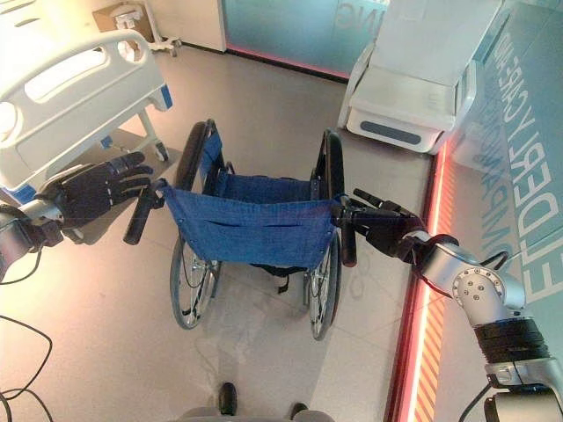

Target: Push the wheelchair next to the bed

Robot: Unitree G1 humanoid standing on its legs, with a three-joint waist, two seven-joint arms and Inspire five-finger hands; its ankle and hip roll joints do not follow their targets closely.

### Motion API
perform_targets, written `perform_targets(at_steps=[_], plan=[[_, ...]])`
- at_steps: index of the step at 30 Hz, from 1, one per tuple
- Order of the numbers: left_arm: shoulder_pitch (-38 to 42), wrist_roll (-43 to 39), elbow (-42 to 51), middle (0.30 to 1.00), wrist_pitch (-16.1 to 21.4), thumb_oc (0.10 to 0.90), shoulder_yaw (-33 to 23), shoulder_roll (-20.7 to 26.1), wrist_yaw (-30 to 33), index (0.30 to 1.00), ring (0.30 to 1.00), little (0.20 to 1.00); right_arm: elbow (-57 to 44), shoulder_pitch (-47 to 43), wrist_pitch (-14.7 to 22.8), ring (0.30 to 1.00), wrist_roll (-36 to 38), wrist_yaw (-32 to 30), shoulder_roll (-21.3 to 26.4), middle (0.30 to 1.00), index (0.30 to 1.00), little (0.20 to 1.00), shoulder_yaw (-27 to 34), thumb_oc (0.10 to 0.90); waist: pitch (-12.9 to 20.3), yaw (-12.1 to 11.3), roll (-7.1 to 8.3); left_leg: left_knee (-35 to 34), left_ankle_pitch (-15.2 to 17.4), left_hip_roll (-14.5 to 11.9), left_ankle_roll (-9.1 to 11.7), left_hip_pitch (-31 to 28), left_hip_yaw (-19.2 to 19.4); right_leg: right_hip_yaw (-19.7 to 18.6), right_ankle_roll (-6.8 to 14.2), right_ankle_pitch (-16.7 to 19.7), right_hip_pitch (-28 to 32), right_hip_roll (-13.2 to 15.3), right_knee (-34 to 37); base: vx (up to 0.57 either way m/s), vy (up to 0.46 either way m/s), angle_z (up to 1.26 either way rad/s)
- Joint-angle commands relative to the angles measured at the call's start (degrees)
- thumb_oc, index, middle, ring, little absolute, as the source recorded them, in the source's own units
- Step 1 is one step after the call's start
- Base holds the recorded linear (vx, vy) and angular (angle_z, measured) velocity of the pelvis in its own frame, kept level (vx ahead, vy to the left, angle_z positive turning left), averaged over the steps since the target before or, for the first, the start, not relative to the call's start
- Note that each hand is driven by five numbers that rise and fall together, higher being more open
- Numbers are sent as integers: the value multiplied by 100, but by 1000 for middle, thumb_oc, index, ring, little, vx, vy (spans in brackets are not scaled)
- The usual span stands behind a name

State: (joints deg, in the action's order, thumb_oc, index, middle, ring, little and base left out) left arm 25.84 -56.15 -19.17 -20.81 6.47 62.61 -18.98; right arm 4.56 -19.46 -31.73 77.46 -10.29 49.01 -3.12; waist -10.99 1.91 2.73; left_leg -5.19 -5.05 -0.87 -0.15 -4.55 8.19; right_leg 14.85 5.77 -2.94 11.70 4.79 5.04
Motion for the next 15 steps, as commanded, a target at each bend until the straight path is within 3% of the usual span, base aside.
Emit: perform_targets(at_steps=[1,6,13,15], plan=[[788,-513,338,900,335,800,-158,395,-178,900,900,900,-688,-499,728,900,693,65,58,900,900,900,421,800,734,-189,-230,19,633,64,154,-402,483,79,148,407,-286,50,-4,0,0,0],[696,-481,542,900,235,800,-254,457,-114,900,900,900,-726,-266,451,900,766,238,87,900,900,900,492,800,715,-192,-228,19,627,58,153,-403,507,123,149,413,-270,70,-4,0,0,0],[602,-508,485,900,243,800,-431,680,76,900,900,900,-802,-107,780,900,740,458,244,900,900,900,657,800,705,-212,-220,19,627,60,148,-398,527,188,157,413,-260,90,-4,-23,-8,0],[473,-497,458,900,259,800,-599,695,118,900,900,900,-878,-59,485,900,716,506,286,900,900,900,776,800,710,-219,-203,19,631,73,145,-385,519,198,171,415,-274,95,-4,-44,-24,0]])
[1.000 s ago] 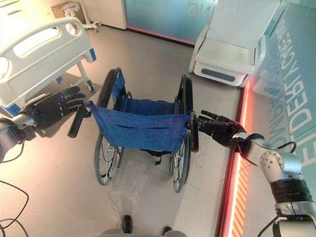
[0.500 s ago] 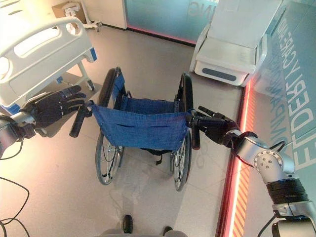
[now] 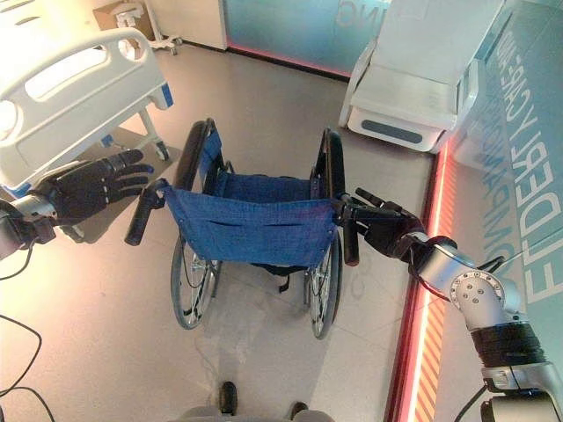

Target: Push the wheelchair next to the bed

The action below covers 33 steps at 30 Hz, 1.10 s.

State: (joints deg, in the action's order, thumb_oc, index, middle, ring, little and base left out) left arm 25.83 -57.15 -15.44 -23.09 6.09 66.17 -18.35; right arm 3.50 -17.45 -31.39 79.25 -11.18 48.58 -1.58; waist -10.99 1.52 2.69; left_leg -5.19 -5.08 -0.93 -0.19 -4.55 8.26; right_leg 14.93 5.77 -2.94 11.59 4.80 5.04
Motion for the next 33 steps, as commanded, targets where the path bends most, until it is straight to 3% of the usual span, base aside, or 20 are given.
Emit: perform_targets(at_steps=[1,4,5,10,15,20,23,25,26,27,30,33], plan=[[445,-395,99,900,489,800,-584,342,73,900,900,900,-787,-236,393,900,518,603,341,900,900,900,630,800,714,-176,-199,19,632,79,150,-382,510,188,171,416,-269,93,-4,-40,-18,-1],[206,-378,190,900,522,800,-750,374,121,900,900,900,-864,17,-250,900,376,775,465,900,900,900,649,800,710,-154,-189,19,618,83,151,-364,490,173,167,423,-284,81,-4,-23,-7,-1],[192,-376,197,900,522,800,-760,371,122,900,900,900,-864,22,-255,900,369,783,465,900,900,900,651,800,712,-152,-191,19,618,83,151,-364,489,174,167,423,-284,81,-4,0,0,0],[21,-506,483,900,535,800,-829,469,304,900,900,900,-754,350,-1018,900,8,1141,666,900,900,900,461,800,683,-151,-176,19,572,76,179,-325,442,191,157,432,-284,56,-4,-13,-3,0],[96,-553,526,900,547,800,-719,476,299,900,900,900,-605,235,-1225,900,-140,1297,722,900,900,900,138,800,654,-197,-166,19,550,79,186,-318,416,221,155,433,-273,59,-4,0,0,0],[253,-616,559,900,588,800,-464,432,327,900,900,900,-539,32,-1195,900,-39,1225,705,900,900,900,-170,800,640,-230,-165,19,537,95,183,-307,385,242,157,428,-260,61,-4,0,0,0],[294,-740,629,900,584,800,-335,357,294,900,900,900,-572,-106,-978,900,-4,1120,626,900,900,900,-394,800,636,-278,-172,19,536,119,170,-315,359,269,160,433,-252,71,-4,10,5,0],[299,-785,693,900,568,800,-259,293,256,900,900,900,-645,-202,-510,484,-28,975,556,484,484,484,-516,522,637,-303,-185,19,541,125,165,-326,358,288,165,431,-247,84,-4,36,15,1],[292,-804,713,900,552,800,-245,270,239,900,900,900,-683,-229,-331,342,-40,888,527,342,342,342,-523,428,633,-313,-192,19,541,125,162,-330,359,295,163,431,-244,87,-4,33,11,1],[290,-810,733,900,523,800,-222,242,215,900,900,900,-717,-266,-141,300,-48,801,476,300,300,300,-560,400,631,-323,-198,19,539,128,166,-336,356,304,166,434,-240,89,-4,34,10,1],[252,-651,828,900,319,800,-173,124,181,900,900,900,-803,-356,286,300,-111,592,309,300,300,300,-547,400,639,-347,-219,19,556,136,155,-353,333,319,171,430,-231,98,-4,41,6,5],[217,-507,877,900,170,800,-134,117,140,900,900,900,-921,-409,298,300,-58,415,231,300,300,300,-538,400,646,-359,-231,19,565,143,142,-364,330,320,172,428,-229,102,-4,36,2,3]])
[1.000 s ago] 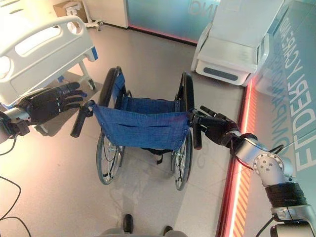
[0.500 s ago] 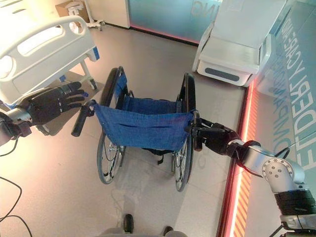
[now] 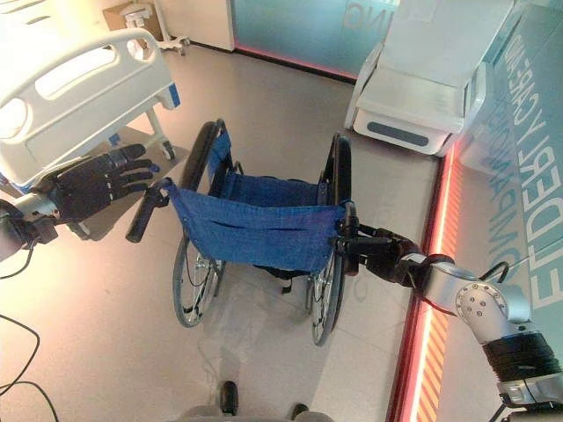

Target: Push the wheelchair next to the bed

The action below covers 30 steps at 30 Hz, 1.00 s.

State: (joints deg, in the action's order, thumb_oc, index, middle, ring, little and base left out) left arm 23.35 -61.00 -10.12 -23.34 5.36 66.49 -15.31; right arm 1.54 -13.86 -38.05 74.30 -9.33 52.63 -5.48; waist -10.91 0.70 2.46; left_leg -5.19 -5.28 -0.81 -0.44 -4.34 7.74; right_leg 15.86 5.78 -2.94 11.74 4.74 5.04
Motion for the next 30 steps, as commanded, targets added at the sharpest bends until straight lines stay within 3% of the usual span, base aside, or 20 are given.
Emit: perform_targets(at_steps=[1,9,13,22,30], plan=[[438,-51,360,900,146,800,-61,91,-205,900,900,900,-753,-761,930,300,444,182,-191,300,300,300,-144,400,634,-278,-213,19,588,133,164,-390,377,227,171,427,-242,108,-4,28,5,4],[255,623,383,900,-77,800,-118,292,-175,900,900,900,-740,-596,780,300,280,208,-231,300,300,300,-183,400,607,-304,-245,19,572,142,151,-401,359,241,166,433,-226,100,-4,13,3,2],[298,1047,159,900,-281,800,-63,448,-459,900,900,900,-620,-617,810,300,345,228,-153,300,300,300,-194,400,586,-315,-253,19,563,150,149,-398,348,264,172,443,-217,99,-4,0,0,0],[660,2467,-415,900,-336,800,461,882,-875,900,900,900,-438,-732,855,300,519,289,9,300,300,300,-166,400,562,-295,-280,19,558,196,122,-390,320,269,203,455,-209,100,-4,0,0,0],[854,2640,-435,900,-1009,800,799,970,-1598,900,900,900,-419,-633,872,300,431,280,-26,300,300,300,-85,400,536,-285,-299,19,564,210,104,-386,322,278,222,472,-213,106,-4,3,-1,1]])
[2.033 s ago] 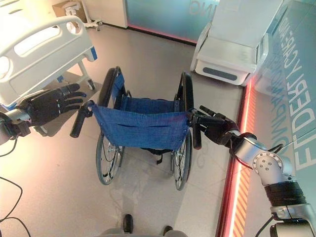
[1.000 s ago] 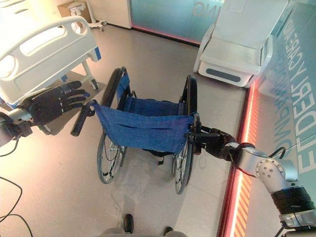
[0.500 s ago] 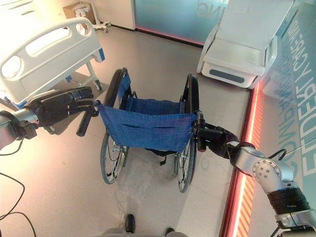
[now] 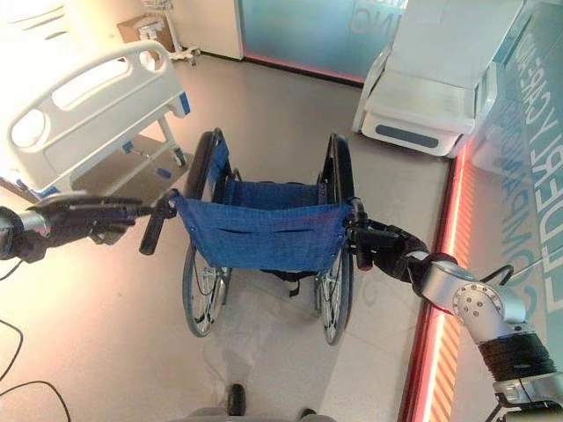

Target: Push the wheelchair next to the bed

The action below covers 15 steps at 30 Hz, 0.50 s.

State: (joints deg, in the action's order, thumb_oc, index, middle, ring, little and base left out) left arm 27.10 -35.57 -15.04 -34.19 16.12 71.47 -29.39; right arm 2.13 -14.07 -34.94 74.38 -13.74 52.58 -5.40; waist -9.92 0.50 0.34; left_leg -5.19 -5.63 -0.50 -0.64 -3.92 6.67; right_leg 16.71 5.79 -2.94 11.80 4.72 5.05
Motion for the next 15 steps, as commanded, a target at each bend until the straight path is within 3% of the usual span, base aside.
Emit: perform_targets(at_steps=[1,10,12,13,15], plan=[[477,74,89,900,28,800,-248,477,-177,900,900,900,-490,-601,579,300,430,704,-28,300,300,300,-104,400,432,-266,-92,19,600,183,120,-431,429,195,220,474,-218,109,-7,8,-1,4],[240,-175,183,900,-402,800,-302,372,-188,900,900,900,-555,-451,754,300,355,647,-143,300,300,300,-124,400,386,-282,-108,19,589,177,123,-443,431,240,223,468,-201,111,-31,0,0,0],[233,-508,282,900,-348,800,-270,285,-44,900,900,900,-569,-463,772,300,338,641,-178,300,300,300,-154,400,375,-279,-109,19,585,168,128,-447,431,252,219,466,-196,115,-40,1,-12,2],[245,-771,339,900,-102,800,-246,187,240,900,900,900,-571,-484,808,300,312,620,-217,300,300,300,-218,400,374,-275,-100,19,582,167,133,-445,416,247,220,468,-200,114,-43,0,0,0],[271,-1133,361,900,53,800,-249,42,715,900,900,900,-547,-505,831,300,285,591,-274,300,300,300,-281,400,381,-271,-93,19,585,168,135,-450,401,236,211,463,-192,105,-38,16,-11,1]])
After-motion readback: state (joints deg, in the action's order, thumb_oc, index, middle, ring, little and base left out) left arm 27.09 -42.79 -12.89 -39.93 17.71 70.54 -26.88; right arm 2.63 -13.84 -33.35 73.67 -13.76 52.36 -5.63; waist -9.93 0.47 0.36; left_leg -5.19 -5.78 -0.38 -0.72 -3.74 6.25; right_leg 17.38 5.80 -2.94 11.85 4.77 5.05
